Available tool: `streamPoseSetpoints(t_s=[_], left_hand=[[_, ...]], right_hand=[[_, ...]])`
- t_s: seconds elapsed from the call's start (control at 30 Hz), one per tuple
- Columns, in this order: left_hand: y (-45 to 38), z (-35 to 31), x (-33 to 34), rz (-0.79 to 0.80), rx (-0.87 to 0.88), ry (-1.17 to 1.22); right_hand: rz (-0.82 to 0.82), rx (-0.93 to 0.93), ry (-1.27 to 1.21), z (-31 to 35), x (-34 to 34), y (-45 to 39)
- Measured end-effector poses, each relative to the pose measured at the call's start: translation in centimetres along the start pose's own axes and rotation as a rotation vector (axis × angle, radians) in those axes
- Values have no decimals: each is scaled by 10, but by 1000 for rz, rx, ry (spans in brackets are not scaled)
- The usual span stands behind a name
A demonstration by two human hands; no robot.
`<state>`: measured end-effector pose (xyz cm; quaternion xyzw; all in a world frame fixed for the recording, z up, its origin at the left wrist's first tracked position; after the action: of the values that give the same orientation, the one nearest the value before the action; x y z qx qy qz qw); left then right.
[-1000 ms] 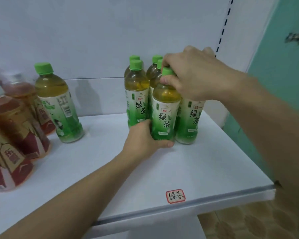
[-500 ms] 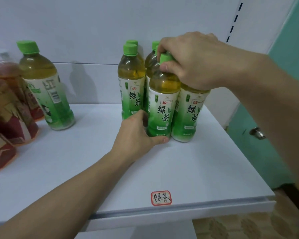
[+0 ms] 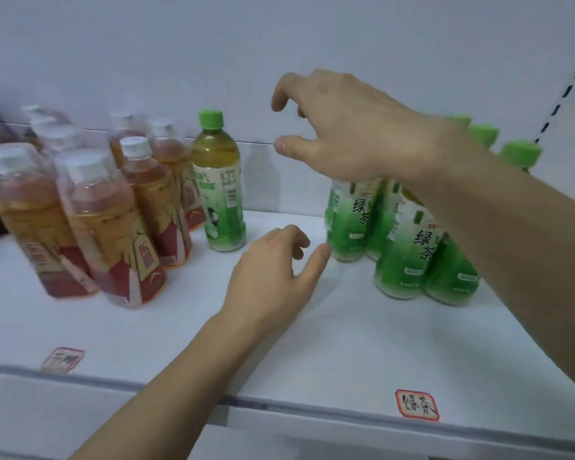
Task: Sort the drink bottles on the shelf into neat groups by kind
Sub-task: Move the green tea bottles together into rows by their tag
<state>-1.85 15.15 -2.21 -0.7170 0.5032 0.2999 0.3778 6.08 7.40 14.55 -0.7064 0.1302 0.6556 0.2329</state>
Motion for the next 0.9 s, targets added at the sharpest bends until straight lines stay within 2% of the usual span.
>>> streamPoseSetpoints(t_s=[0.1,0.23,0.4,0.47,0.63,0.7,0.8,0.9], left_hand=[[18,45,-30,-5,-97,-36],[39,76,-39,41,-136,59],[45,80,-38,-7,-128,133],[43,80,-35,17,-145,147],[29,70,-25,191,-80,52],[18,66,-25,279,-55,195],[9,53,-19,422,94,481],[8,45,-11,400,164,640]], right_hand=[[51,-33,-117,30,18,-55],[131,-28,-281,49,46,-103],[-141,70,-266,38,50,-89],[-150,65,-275,34,47,-69],[-216,80,-440,31,33,-16],[-205,12,-519,37,20,4],[-100,-74,-583,41,2,30],[-87,-20,-502,36,-11,47]])
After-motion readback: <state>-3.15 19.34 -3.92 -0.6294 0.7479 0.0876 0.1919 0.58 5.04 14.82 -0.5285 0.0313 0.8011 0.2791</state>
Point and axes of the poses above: each hand's wrist, its own y-axis away from the middle knuckle, its own x-axis out of the palm, z = x × y, the point moved 4 cm from there along -y, towards the middle knuckle, and after that the axes turned 14 degrees about z, right-handed, at the moved point
